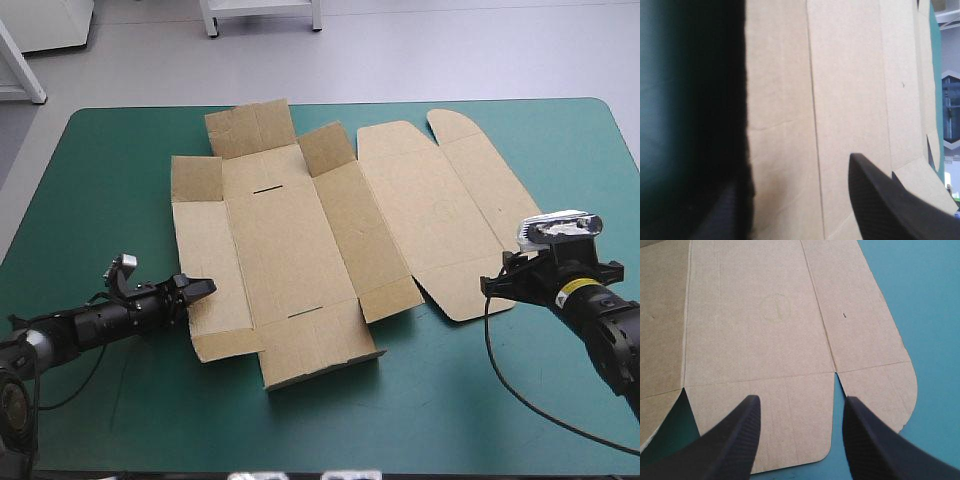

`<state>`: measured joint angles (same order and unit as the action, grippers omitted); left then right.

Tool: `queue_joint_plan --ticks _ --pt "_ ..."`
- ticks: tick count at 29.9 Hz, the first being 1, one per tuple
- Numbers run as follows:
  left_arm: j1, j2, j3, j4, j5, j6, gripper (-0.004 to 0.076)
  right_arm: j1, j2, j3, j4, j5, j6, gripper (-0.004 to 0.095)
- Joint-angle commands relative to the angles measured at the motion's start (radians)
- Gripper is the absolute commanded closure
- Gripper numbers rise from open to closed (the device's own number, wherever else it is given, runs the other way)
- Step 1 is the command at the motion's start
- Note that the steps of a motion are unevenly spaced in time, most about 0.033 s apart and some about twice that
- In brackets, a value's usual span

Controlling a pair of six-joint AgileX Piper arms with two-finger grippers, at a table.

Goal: Fold the box

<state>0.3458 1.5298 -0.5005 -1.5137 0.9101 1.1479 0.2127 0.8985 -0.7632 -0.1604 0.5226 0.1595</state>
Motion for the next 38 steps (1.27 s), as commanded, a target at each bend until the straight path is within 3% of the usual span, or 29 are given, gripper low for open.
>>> queue_joint_plan --ticks 1,7,14,20,24,26,32,38 --pt "-0.052 -0.015 -0.016 -0.120 0.045 0.051 0.0316 -0.003 -0.008 -0.038 -0.012 -0.064 -0.005 0.0426" --pt "-0.067 -0.015 -0.016 -0.132 0.009 0.051 0.0394 -0.003 -0.008 -0.038 -0.014 -0.064 -0.005 0.0426" --pt "-0.067 -0.015 -0.016 -0.166 0.014 0.101 0.0733 -0.003 -0.008 -0.038 -0.012 -0.064 -0.005 0.0426" --pt "-0.067 -0.015 -0.021 -0.164 0.015 0.144 0.0732 -0.003 -0.008 -0.038 -0.012 -0.064 -0.003 0.0426" --pt "-0.067 -0.015 -0.085 -0.049 0.079 0.128 0.0731 -0.003 -0.008 -0.038 -0.012 -0.064 -0.003 0.0426" --pt "-0.069 -0.015 -0.143 0.037 0.087 0.088 0.0722 -0.003 -0.008 -0.038 -0.012 -0.064 -0.003 0.0426" --pt "-0.093 -0.015 -0.367 0.357 0.074 -0.031 0.0582 -0.003 -0.008 -0.038 -0.012 -0.064 -0.008 0.0426" --pt "-0.098 0.009 -0.614 0.478 0.091 -0.058 0.0618 -0.003 -0.008 -0.038 -0.012 -0.064 -0.008 0.0426"
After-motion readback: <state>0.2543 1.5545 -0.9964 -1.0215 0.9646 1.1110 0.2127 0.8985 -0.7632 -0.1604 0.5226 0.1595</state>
